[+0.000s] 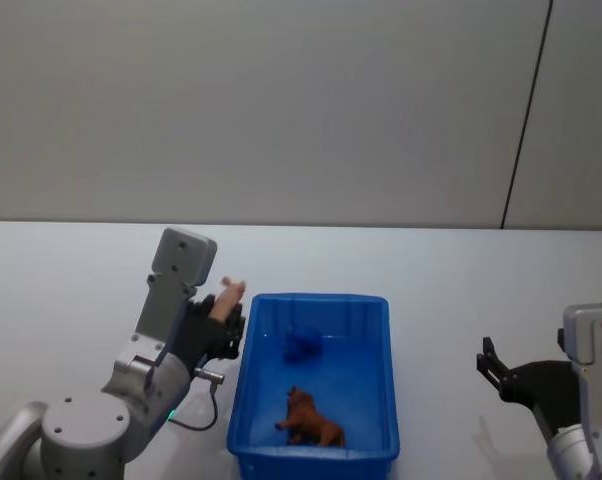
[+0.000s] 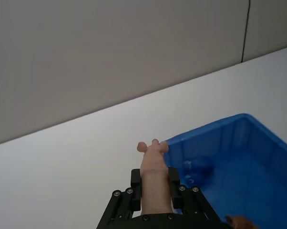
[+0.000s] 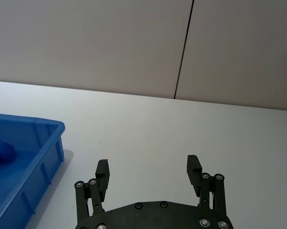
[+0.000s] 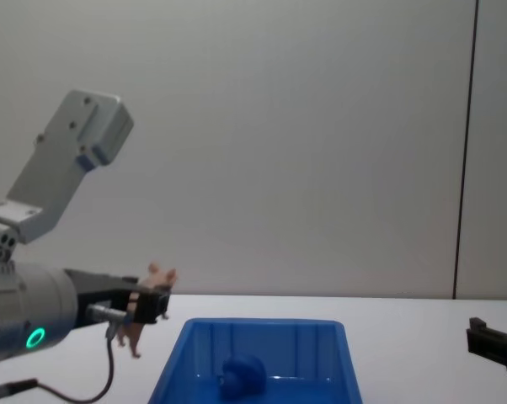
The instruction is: Pick up the two dolls from the table and place them into the box.
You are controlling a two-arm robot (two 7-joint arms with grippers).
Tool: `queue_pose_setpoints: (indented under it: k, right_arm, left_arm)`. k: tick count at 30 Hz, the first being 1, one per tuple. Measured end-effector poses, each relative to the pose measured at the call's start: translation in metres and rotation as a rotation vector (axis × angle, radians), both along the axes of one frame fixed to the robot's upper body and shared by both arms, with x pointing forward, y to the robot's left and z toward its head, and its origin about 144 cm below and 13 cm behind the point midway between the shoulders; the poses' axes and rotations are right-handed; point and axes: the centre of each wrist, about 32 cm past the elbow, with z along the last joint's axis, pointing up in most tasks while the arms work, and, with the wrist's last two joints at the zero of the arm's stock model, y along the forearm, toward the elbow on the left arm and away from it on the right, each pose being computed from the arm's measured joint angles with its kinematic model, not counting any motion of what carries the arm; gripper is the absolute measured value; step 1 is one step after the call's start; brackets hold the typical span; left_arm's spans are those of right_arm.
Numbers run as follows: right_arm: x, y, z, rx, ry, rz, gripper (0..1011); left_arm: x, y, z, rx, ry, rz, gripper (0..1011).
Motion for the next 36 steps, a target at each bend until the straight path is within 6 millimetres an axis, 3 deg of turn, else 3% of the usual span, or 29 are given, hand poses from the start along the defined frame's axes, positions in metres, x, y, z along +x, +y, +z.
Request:
queue_pose_setpoints:
  k: [13, 16, 24, 26, 27, 36]
  right_arm:
    - [0.0, 0.0, 0.0, 0.0, 0.0, 0.0, 1001]
    - [0.0, 0.0, 0.0, 0.0, 0.0, 0.0, 1001]
    - [0.0, 0.0, 0.0, 0.0, 0.0, 0.0, 1001]
    - [0.0, 0.0, 0.0, 0.0, 0.0, 0.0, 1001]
    - [0.0, 0.0, 0.0, 0.0, 0.0, 0.0, 1001]
    - [0.0, 0.0, 0.0, 0.0, 0.0, 0.0, 1001]
  left_arm:
    - [0.01, 0.001, 0.004, -0.053, -0.098, -0.173, 333]
    - [0.014, 0.001, 0.004, -0.068, -0.116, -0.22, 376]
    - [0.025, 0.002, 0.003, -0.117, -0.151, -0.345, 645]
    - [0.027, 0.001, 0.003, -0.127, -0.157, -0.371, 673]
    - [0.029, 0.001, 0.003, -0.138, -0.164, -0.398, 745]
    - [0.04, -0.002, 0.0, -0.182, -0.189, -0.508, 970]
